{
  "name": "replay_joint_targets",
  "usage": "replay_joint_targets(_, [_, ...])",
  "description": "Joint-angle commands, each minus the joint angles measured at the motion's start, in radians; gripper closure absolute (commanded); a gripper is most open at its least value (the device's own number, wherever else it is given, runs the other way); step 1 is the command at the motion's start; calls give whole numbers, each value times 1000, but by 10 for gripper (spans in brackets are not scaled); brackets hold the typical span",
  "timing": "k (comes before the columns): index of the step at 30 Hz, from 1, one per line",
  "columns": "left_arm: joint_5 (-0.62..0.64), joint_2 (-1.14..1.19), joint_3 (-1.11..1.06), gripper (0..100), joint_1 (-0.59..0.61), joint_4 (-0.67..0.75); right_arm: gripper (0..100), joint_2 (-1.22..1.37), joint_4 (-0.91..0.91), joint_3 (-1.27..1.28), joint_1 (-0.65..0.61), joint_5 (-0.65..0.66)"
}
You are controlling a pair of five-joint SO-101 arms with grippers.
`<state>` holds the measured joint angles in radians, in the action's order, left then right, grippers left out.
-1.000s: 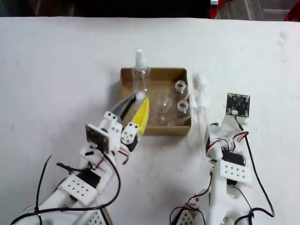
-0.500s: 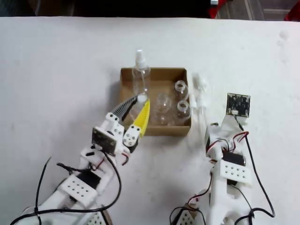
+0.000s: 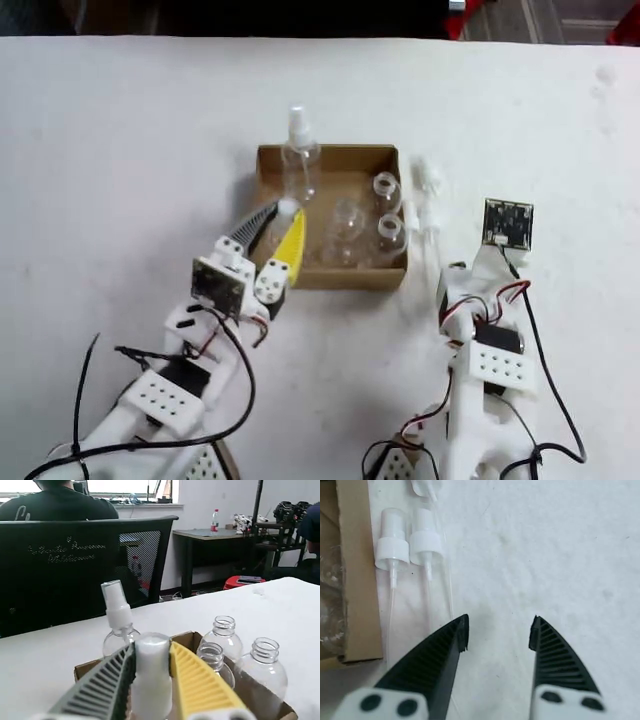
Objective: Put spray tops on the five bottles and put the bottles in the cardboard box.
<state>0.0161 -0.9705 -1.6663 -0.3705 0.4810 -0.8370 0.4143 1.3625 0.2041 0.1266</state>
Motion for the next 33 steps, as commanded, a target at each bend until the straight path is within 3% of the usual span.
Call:
replay_joint_targets(1, [-3, 8, 35, 977, -19, -40, 818, -18, -18, -6, -5, 15])
replay_joint_targets(33, [-3, 2, 2, 976, -2, -71, 818, -18, -18, -6, -4, 15])
